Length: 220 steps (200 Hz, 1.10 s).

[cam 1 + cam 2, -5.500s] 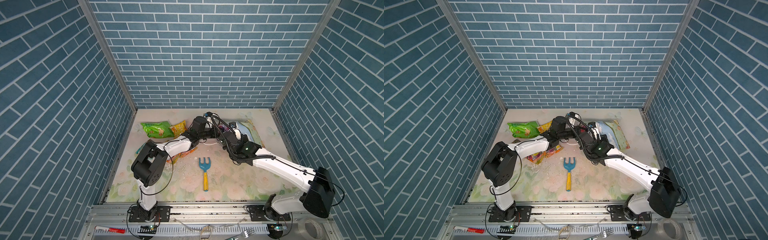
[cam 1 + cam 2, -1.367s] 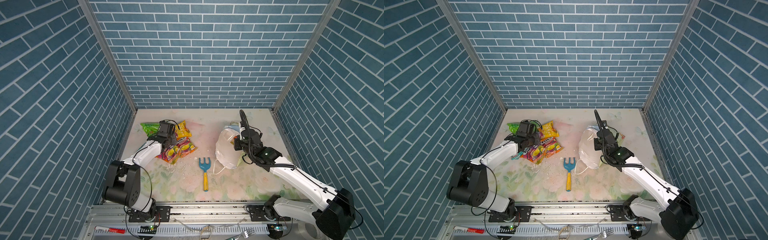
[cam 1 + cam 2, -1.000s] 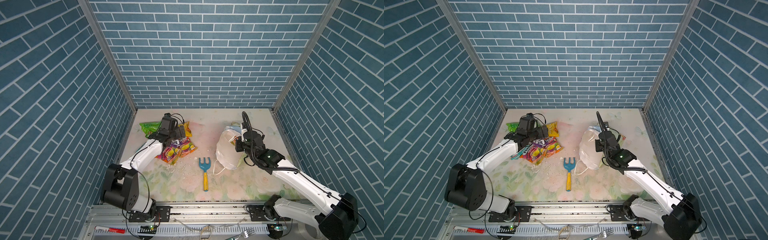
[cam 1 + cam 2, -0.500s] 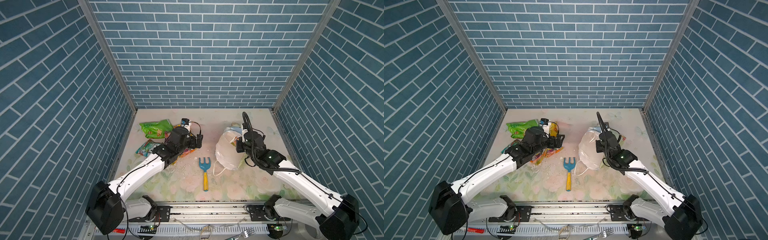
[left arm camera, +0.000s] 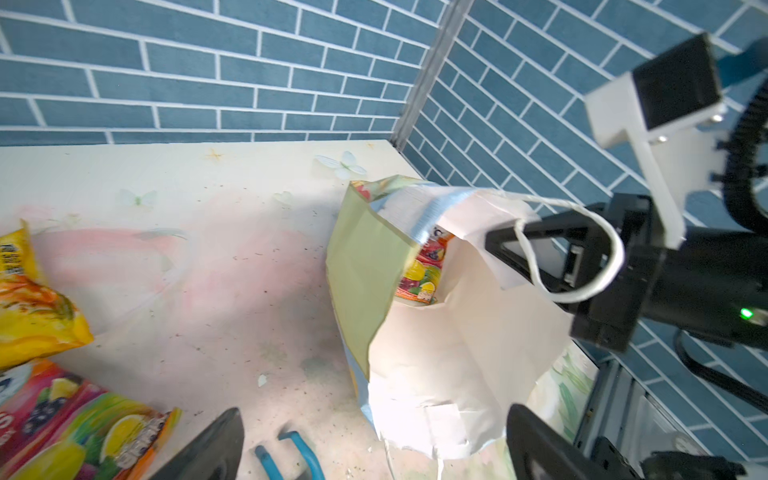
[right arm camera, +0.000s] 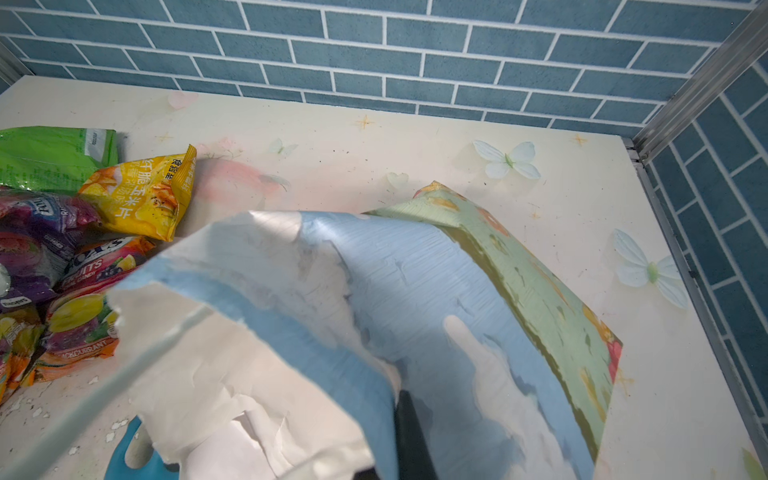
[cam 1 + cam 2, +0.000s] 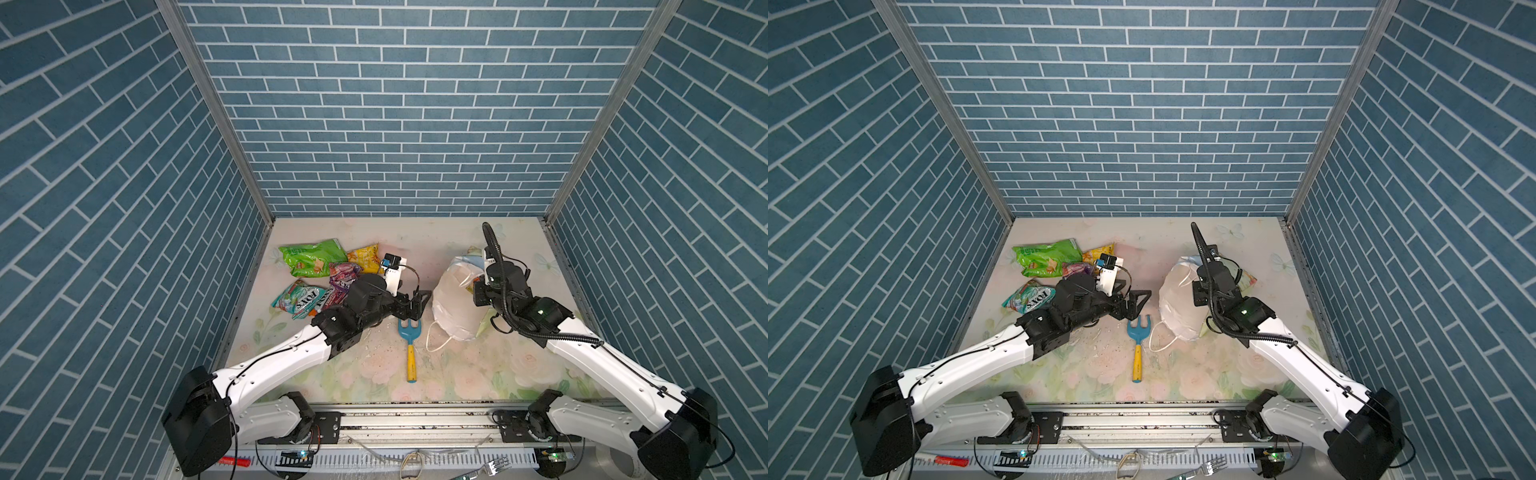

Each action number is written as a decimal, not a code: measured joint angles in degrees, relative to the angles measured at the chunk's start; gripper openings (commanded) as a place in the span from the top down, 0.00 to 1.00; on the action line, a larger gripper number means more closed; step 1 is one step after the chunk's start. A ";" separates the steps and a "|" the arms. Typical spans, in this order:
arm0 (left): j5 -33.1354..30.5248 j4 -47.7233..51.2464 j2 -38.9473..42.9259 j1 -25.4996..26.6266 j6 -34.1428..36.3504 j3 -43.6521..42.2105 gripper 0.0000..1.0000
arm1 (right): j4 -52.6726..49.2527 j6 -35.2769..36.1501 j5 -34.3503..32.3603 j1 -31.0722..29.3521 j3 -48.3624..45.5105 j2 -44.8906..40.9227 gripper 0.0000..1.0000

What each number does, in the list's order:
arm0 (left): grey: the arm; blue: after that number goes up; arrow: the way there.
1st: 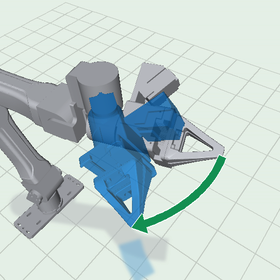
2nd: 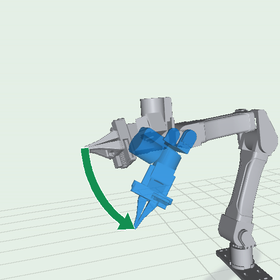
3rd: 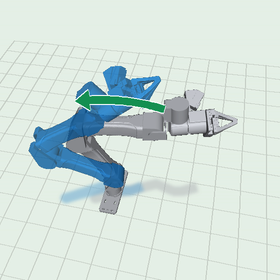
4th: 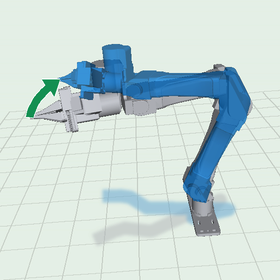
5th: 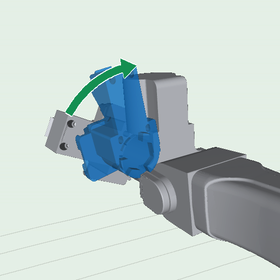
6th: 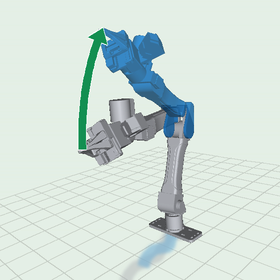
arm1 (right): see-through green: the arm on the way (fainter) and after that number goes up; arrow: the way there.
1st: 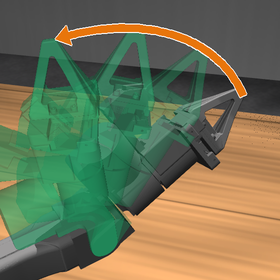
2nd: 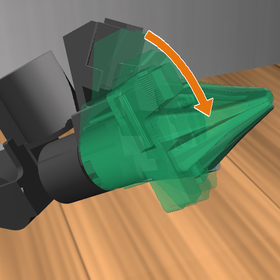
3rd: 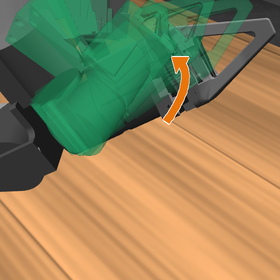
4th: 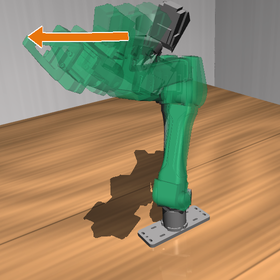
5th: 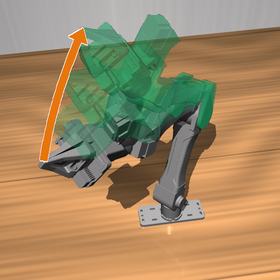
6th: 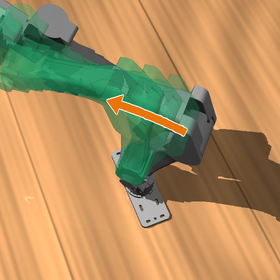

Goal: Take the snacks out of the paper bag
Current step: 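Move the left gripper over the paper bag opening beside the right gripper, then lower the open left gripper into the paper bag toward the orange Fox's bag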

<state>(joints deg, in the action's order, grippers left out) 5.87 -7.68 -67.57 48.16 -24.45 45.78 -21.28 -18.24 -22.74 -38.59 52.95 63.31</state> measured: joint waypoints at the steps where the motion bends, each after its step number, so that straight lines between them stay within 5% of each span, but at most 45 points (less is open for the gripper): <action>1: 0.07 -0.24 -0.02 0.13 0.02 -0.04 0.00 | -0.04 0.00 0.00 0.00 0.11 0.13 1.00; 75: 7.28 -10.43 -8.61 3.87 1.22 -0.37 0.00 | -0.79 -1.29 0.02 -0.02 2.64 2.82 1.00; 155: 10.93 -17.16 -18.73 5.40 -0.46 0.98 0.22 | -0.61 -1.97 0.74 0.00 2.64 2.93 1.00; 220: 12.15 -19.17 -21.53 6.03 -2.12 3.93 0.26 | -0.57 -2.54 1.62 0.04 2.64 2.91 1.00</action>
<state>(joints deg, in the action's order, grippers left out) 18.02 -26.85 -89.10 54.19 -26.57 49.71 -21.85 -20.78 -21.12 -38.54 55.59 66.22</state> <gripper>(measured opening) 0.746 0.049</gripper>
